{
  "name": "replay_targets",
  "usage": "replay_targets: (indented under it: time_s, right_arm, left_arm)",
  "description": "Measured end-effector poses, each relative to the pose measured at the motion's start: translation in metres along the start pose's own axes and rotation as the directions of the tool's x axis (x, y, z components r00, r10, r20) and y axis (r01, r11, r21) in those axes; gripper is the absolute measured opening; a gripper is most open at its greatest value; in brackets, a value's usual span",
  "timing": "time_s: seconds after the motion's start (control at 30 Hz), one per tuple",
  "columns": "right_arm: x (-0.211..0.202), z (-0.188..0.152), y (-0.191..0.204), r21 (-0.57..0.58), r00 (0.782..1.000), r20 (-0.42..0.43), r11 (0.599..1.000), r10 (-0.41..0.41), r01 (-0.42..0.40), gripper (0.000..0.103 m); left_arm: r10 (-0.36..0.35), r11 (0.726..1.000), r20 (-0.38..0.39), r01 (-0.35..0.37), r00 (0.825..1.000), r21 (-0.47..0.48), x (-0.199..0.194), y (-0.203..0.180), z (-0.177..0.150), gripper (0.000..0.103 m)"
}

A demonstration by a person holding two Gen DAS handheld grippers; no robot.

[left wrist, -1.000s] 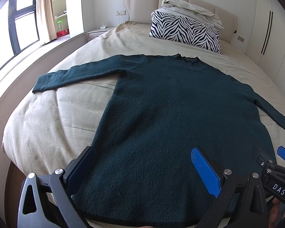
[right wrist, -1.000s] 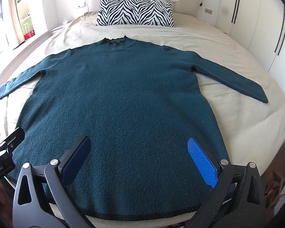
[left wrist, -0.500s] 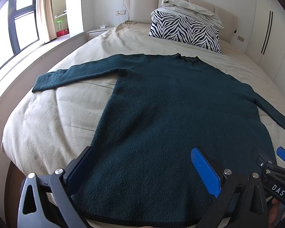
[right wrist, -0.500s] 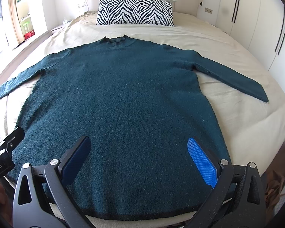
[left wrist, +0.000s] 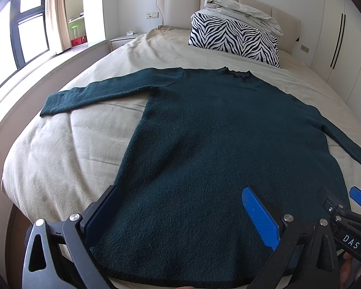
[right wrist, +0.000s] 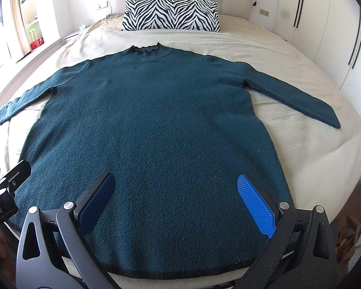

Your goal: Fold small clothes

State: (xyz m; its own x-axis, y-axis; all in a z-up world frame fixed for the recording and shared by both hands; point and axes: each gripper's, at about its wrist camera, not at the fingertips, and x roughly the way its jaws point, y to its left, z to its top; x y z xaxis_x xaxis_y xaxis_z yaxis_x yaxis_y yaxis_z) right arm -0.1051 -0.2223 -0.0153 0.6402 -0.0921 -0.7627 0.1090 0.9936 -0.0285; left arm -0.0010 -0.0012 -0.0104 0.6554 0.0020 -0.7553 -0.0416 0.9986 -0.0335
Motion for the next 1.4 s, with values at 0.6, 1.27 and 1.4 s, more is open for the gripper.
replay_targets:
  time_s: [0.6,1.27,1.4]
  right_arm:
    - [0.003,-0.004,0.001,0.003,1.0,-0.009,1.0,0.002,-0.002,0.103]
    - [0.021,0.032,-0.161,0.37,0.985,0.13,0.916,0.115,-0.156,0.103]
    - [0.044,0.036,-0.28,0.629,0.979,0.172,0.753,0.108,-0.194,0.103]
  left_arm:
    - [-0.007,1.0,-0.008,0.007,1.0,-0.006,0.001,-0.003,-0.005,0.103]
    - [-0.141,0.99,-0.123,0.139,0.982,-0.024,0.024,-0.005,-0.008,0.103]
    - [-0.165,0.986,-0.104,0.162,0.981,-0.039,0.033,-0.011,0.012,0.103]
